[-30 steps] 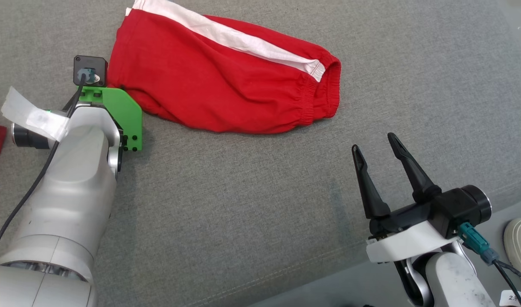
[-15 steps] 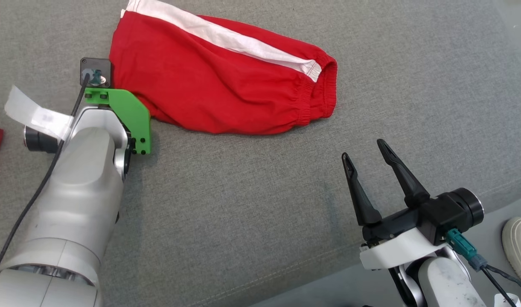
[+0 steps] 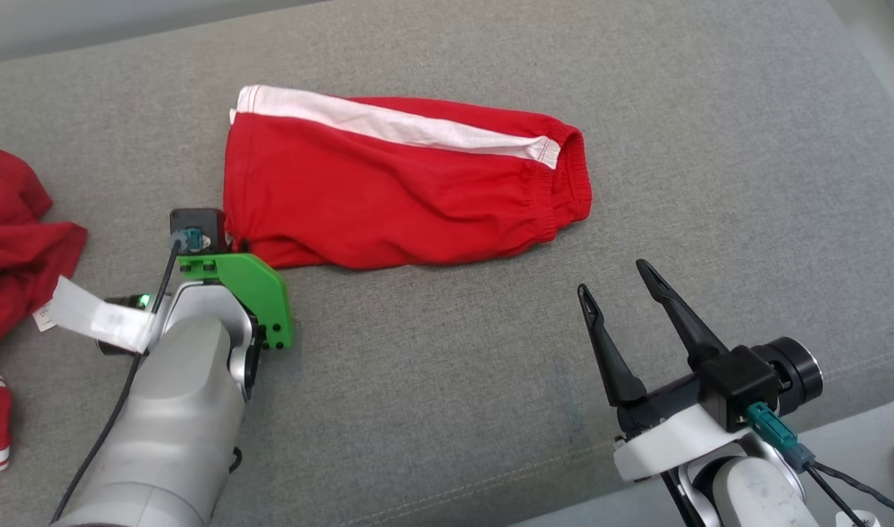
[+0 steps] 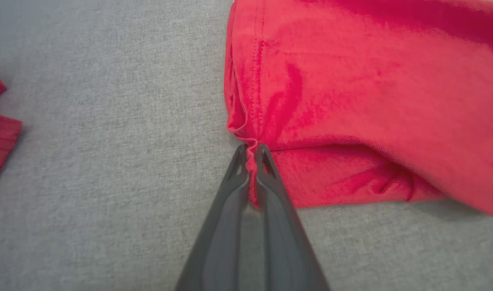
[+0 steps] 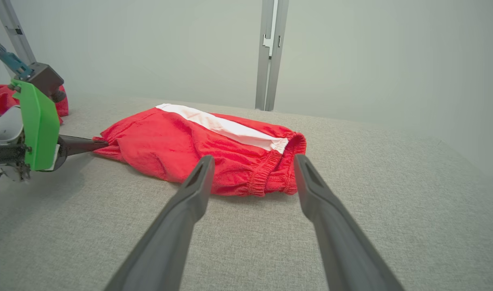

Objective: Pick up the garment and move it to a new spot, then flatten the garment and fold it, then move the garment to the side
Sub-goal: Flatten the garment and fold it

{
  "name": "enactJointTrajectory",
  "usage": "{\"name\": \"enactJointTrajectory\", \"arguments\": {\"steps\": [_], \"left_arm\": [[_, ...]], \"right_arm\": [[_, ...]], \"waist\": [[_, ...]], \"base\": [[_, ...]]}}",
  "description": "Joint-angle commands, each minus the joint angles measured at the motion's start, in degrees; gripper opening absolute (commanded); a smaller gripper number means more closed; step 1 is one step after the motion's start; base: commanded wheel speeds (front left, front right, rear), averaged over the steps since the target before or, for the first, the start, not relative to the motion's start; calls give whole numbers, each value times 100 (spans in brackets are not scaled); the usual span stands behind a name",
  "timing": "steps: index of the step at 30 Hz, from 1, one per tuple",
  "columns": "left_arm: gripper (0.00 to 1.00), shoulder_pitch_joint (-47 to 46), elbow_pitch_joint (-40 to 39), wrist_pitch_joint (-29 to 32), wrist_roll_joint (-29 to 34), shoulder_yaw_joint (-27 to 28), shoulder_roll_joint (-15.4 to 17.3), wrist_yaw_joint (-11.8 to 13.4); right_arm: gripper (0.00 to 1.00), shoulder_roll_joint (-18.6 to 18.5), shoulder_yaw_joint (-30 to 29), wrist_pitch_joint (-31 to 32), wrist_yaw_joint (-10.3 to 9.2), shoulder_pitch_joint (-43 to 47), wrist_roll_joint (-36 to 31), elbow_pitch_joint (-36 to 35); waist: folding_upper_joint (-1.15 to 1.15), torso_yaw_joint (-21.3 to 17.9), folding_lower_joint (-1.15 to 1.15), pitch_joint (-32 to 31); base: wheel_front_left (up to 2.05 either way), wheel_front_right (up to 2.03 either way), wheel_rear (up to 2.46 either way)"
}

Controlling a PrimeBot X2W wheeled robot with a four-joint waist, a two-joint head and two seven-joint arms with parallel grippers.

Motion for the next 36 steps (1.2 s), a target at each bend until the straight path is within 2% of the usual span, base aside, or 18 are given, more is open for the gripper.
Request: {"name": "enactJointTrajectory", "arguments": {"steps": [1, 15, 20, 21, 22, 23, 31, 34, 36], "left_arm": [[0, 208, 26, -32, -44, 32, 19, -33], [0, 1268, -304, -626, -422, 94, -127, -60], [0, 1493, -507, -664, -479, 28, -145, 55], [16, 1529, -541, -650, -491, 19, -147, 71], [47, 1557, -581, -634, -508, 9, -148, 85], [100, 1570, -635, -663, -530, 11, -149, 97], [100, 1883, -1309, -1007, -582, 64, -154, 230], [100, 2144, -1862, -1091, -551, 195, -109, 345], [100, 2348, -2544, -1096, -488, 398, -55, 431]], "right_arm": [[100, -5, -3, 32, -2, 100, -47, -23], [100, -4, -11, 297, -2, 345, -166, -157], [100, -4, -5, 350, -2, 385, -174, -198], [100, -4, -5, 353, -2, 391, -178, -200], [100, -4, -6, 363, -2, 397, -183, -201], [100, -4, -5, 374, -2, 401, -185, -204], [100, -4, -25, 436, -2, 457, -143, -126], [100, -4, -79, 504, -2, 528, -93, -49], [100, -4, -118, 536, -2, 574, -92, 4]], "waist": [[0, 178, 0, -215], [0, 414, 0, -800], [0, 489, 0, -860], [0, 505, 0, -866], [0, 522, 0, -874], [0, 537, 0, -878], [0, 698, 0, -1037], [0, 820, 0, -1136], [0, 923, 0, -1202]], "base": [[0, 0, 0], [0, 0, 0], [0, 0, 0], [0, 0, 0], [0, 0, 0], [0, 0, 0], [0, 0, 0], [0, 0, 0], [0, 0, 0]]}}
